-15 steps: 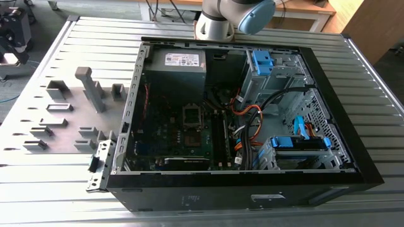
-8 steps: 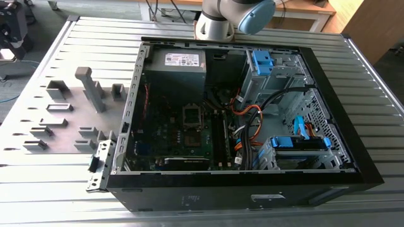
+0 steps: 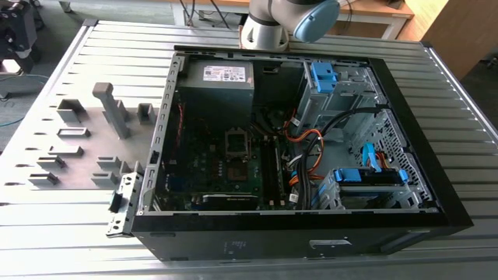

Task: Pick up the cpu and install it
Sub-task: 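Pick up the cpu and move it towards the insertion slot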

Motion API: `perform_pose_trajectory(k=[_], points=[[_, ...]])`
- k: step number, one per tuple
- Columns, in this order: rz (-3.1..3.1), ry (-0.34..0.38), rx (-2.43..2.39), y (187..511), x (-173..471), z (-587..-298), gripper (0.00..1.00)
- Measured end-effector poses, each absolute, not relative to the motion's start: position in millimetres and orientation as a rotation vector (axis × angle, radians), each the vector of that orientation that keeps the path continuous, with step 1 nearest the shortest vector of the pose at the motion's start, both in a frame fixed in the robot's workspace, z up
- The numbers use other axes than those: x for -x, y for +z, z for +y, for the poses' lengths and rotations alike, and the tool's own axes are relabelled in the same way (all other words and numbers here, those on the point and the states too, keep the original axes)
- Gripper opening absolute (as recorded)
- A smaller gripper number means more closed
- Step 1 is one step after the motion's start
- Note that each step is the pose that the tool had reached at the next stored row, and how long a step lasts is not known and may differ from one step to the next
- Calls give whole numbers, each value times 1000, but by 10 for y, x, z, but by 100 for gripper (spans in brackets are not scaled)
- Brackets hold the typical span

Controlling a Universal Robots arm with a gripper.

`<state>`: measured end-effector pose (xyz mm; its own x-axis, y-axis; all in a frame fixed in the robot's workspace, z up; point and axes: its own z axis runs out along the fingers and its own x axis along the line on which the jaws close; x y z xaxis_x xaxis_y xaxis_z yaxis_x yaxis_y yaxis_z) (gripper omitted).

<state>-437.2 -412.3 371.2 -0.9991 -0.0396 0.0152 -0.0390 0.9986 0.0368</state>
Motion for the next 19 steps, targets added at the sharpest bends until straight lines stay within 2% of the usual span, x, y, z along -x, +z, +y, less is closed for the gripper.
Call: perform_pose_trajectory(k=[19], points=[[-3117,-57,-61,3710,3820,-4123,47]])
